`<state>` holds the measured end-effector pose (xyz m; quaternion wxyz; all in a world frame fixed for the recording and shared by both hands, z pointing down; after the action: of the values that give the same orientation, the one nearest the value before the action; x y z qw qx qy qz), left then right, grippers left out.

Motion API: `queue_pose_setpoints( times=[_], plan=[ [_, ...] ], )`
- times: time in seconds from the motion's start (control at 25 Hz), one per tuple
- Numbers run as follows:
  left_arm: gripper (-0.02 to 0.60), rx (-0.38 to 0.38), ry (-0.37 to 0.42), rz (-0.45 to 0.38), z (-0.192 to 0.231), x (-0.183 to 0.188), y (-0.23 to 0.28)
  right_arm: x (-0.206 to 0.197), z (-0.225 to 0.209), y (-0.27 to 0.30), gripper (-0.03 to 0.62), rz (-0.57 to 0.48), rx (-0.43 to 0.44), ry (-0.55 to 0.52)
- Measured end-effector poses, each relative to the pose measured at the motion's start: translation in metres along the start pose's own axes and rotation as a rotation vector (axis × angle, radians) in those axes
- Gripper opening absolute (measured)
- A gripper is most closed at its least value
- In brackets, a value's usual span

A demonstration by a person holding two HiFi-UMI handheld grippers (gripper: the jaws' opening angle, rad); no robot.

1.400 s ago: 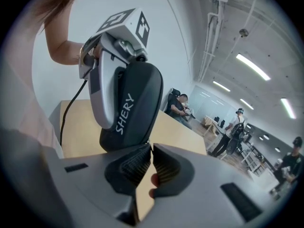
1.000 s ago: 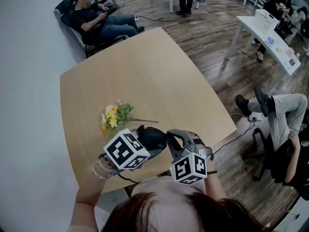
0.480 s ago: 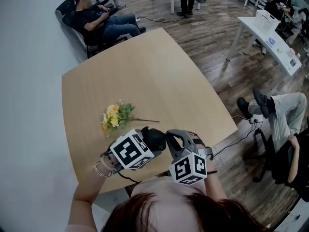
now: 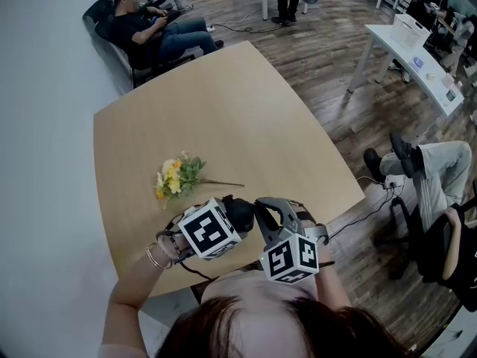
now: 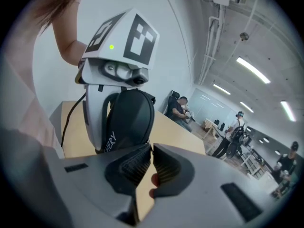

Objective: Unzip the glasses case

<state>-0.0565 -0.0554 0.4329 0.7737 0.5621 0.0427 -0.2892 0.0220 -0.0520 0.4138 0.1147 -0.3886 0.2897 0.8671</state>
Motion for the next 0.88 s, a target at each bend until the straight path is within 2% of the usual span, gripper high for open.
queue_pose_setpoints(
  times=[0.36,0.88],
  plan=[
    [0.219,-0.002,0.020,0.078,0.005,-0.002,0.009,0.003,-0.004,0.002,0.020,-0.004,0.008,-0.033],
    [0.219,-0.007,0.032,0.126,0.013,-0.009,0.018,0.005,0.001,0.008,0.020,0.006,0.025,-0.085]
  ],
)
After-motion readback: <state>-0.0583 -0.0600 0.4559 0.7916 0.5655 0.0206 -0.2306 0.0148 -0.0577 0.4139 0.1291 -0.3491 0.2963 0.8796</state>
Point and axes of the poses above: the fingertips, and each gripper's own axes: y forward along the fingers, z to its left, x out of its top, the point moved 6 cm from there along -y, backward along the fingers, and after that the axes turned 12 degrees about -x, right-handed, at the moved point
